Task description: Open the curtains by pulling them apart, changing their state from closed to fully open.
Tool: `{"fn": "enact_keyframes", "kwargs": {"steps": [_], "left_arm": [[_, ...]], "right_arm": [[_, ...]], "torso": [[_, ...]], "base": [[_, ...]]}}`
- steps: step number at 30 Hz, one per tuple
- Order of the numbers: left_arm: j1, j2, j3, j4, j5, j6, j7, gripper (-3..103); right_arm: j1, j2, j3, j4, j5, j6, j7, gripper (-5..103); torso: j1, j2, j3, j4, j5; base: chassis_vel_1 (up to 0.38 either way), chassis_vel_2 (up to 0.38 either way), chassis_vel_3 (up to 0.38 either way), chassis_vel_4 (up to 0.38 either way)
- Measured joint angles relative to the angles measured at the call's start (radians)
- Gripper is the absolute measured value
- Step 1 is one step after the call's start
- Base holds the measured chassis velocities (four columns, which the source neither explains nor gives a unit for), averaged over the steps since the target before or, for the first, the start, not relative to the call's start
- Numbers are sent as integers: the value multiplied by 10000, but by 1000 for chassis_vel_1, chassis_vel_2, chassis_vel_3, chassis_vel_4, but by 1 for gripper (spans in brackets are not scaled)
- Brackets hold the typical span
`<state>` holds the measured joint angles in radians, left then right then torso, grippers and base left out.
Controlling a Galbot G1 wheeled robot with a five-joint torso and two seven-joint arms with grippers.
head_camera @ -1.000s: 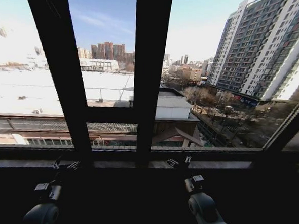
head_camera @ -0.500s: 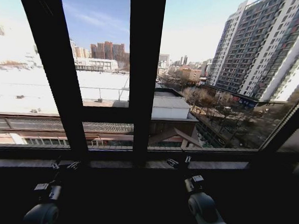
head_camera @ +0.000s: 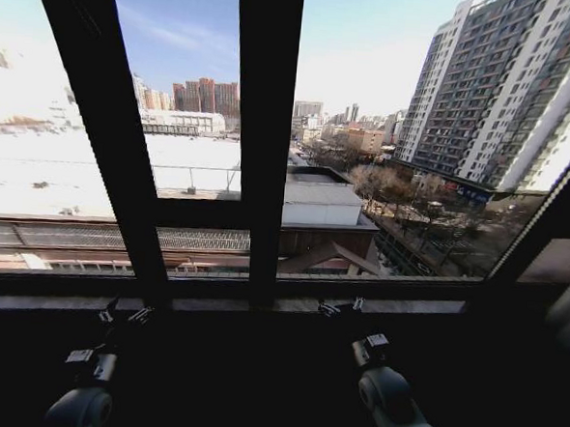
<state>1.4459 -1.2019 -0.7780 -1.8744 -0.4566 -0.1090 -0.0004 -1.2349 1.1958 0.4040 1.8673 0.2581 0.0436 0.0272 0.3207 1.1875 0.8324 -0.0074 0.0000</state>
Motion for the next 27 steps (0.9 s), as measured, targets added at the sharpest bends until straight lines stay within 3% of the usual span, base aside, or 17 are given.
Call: {"fn": "enact_keyframes", "kwargs": {"steps": [9, 10, 18, 27], "left_arm": [[0, 0, 0, 0, 0, 0, 3, 100], [0, 0, 0, -1, 0, 0, 5, 100], [0, 0, 1, -5, 0, -1, 7, 100], [0, 0, 0, -4, 0, -1, 7, 100]], "right_arm": [[0, 0, 0, 1, 0, 0, 0, 100], [-1, 0, 0, 1, 0, 0, 0, 100], [-1, 0, 1, 1, 0, 0, 0, 100], [-1, 0, 1, 2, 0, 0, 0, 100]], "torso": [[-5, 1, -2, 7, -6], [-7, 3, -2, -4, 2], [-5, 2, -1, -3, 5], [-4, 2, -1, 0, -3]], "base": [[286, -339, -263, 344], [359, -387, -353, 373], [320, -347, -318, 313], [72, -65, -79, 74]]}}
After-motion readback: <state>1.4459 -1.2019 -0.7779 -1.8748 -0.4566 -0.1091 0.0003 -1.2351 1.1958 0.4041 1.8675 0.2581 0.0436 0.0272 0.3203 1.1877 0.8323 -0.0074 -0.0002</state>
